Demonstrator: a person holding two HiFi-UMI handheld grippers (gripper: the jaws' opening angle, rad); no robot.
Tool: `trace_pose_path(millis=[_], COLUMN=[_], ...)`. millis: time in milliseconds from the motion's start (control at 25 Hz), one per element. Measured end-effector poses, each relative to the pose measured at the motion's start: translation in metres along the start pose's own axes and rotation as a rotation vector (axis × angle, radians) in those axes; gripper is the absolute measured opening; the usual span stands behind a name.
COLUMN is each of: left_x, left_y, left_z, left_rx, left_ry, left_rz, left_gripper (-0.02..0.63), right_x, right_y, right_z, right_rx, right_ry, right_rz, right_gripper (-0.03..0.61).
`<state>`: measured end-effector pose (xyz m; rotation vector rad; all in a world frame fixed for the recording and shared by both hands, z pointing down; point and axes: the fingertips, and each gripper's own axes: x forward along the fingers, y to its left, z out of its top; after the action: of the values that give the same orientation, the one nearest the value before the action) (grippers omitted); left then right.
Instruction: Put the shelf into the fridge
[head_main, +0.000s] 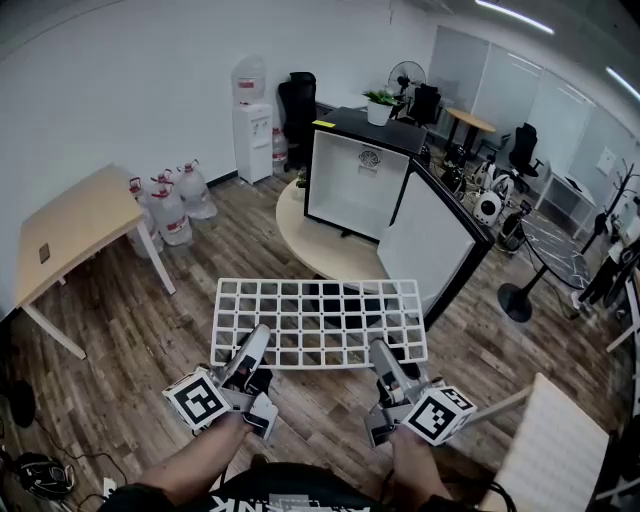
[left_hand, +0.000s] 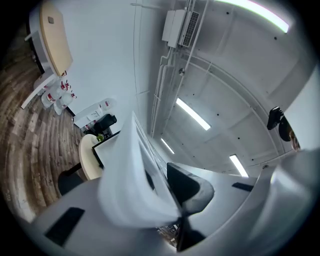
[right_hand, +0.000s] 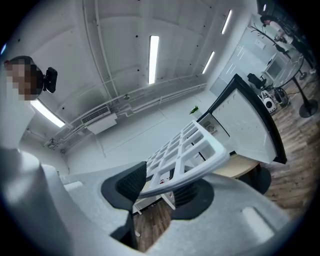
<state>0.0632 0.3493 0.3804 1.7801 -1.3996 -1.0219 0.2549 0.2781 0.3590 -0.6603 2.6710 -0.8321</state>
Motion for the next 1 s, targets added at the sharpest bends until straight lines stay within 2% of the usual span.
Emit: trace_pose_path(millis=[200,360,400,440,520,560,680,800,920,1000], left_x=[-0.001,0.008,0.008,0.003,-0.008,-0.007,0.006,0.011,0.013,0.015], left_y=[0.003,0.001,0.007,0.018,0.039,0.040,0.030,0.024,0.029,0.038], left_z=[0.004,0.012,0.013,0.014,0.019,0.020,0.024,0.030,0.035,0.041], left_rx=[0.023,0.058,0.043,0.037,0.087,0.100,0.075,0.016,0.000,0.039], left_ry=[0.011,0.019,0.025,0.039,0.076,0.084,0.077,0.067,0.078,0.098], left_rz=[0.003,-0.049,-0.032,0.020,0.127,0.130,0.057,0.003,-0.021,0.003], left_gripper=[0.077,0.077,0.077,0.077,0.077,0.077,0.077,0.077,0.077,0.077], right_x=[0.001,0.009,0.013,0.017,0.020,0.020,0.022,0.028,0.033,0.037], right_y=[0.001,-0.003,-0.004,-0.004,-0.004,-0.004,0.000,0.007,0.008,0.010], right_z=[-0.003,-0.006,-0.008,-0.012,-0.021,-0.021,-0.008,-0.006,-0.011,-0.010], right_rx=[0.009,0.009,0.014,0.025,0.053,0.056,0.022,0.003,0.003,-0.007], right_ry=[-0.011,-0.013,-0.013,-0.011,-0.005,-0.007,-0.027,-0.043,-0.049,-0.056], right_rz=[0.000,-0.008,-0.009,-0.011,-0.023,-0.031,-0.041,-0.043,-0.061,-0.073], right_gripper=[0.140,0.140,0.140,0.140,0.140,0.140,0.140,0.140,0.140,0.140])
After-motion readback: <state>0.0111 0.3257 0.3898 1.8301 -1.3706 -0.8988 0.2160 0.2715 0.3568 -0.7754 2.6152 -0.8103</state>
